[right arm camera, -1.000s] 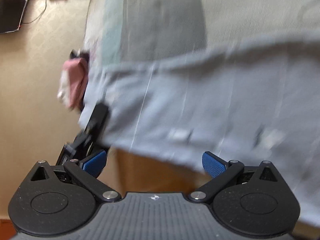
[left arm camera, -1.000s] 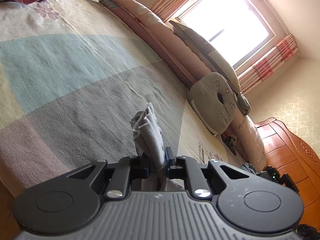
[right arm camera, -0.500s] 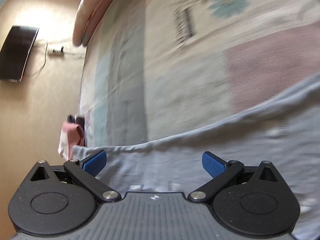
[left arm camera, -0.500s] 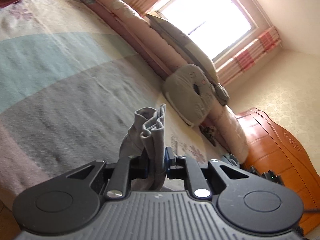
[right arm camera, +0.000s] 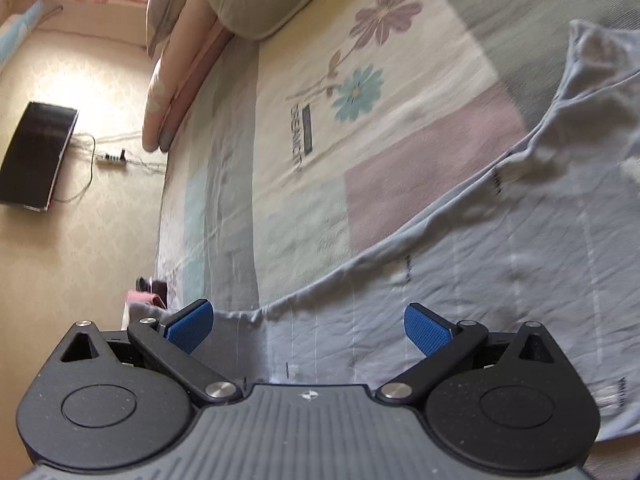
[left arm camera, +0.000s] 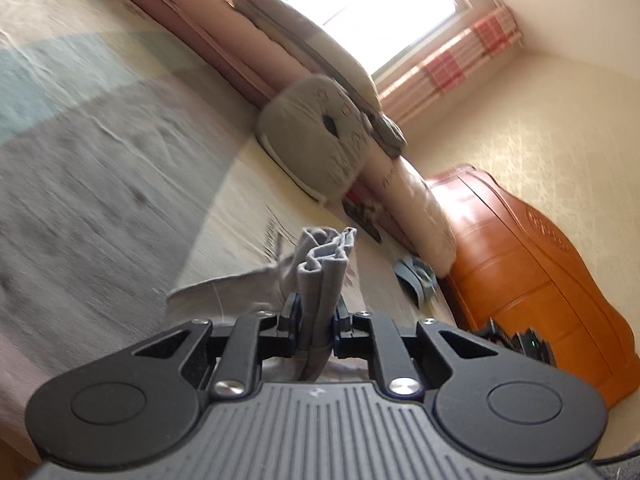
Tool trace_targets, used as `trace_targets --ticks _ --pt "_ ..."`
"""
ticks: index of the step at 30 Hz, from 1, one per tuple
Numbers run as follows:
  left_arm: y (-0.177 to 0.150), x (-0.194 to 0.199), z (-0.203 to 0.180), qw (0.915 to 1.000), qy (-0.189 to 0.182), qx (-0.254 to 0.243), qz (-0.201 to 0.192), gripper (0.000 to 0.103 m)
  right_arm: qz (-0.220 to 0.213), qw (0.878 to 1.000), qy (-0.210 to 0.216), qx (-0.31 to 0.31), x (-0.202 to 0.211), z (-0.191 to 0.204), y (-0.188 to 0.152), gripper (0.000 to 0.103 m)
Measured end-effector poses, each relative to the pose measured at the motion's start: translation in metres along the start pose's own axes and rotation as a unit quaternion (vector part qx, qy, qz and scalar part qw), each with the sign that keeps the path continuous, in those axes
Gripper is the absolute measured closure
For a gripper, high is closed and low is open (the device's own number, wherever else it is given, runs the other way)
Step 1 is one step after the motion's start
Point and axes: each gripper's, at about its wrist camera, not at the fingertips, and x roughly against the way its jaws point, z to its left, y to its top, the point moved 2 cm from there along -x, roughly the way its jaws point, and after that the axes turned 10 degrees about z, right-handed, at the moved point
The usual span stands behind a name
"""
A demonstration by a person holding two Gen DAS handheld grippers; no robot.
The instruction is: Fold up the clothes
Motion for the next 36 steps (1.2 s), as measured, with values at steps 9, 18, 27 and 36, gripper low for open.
trace_targets --ticks 9,18,27,36 --pt "-0.019 -0.041 -0.01 0.9975 -0.002 -0.02 0.068 0.09 -0.012 1.0 0.007 -0.006 0.013 -0.008 0.005 0.0" --pt "-0.033 -0.072 -0.019 0.9913 0.01 -0.052 0.12 0.09 -0.024 1.0 -0.001 -0.014 0.026 -0.018 0.005 0.0" --pt "-0.043 -0.089 -0.015 0.9865 0.019 -0.058 0.151 0.089 -0.03 0.999 -0.016 -0.015 0.028 -0.025 0.003 0.0" --pt "-0.043 -0.089 -0.023 0.9831 -0.029 -0.053 0.173 0.071 -0.03 0.999 -0.028 -0.01 0.024 -0.024 0.004 0.0"
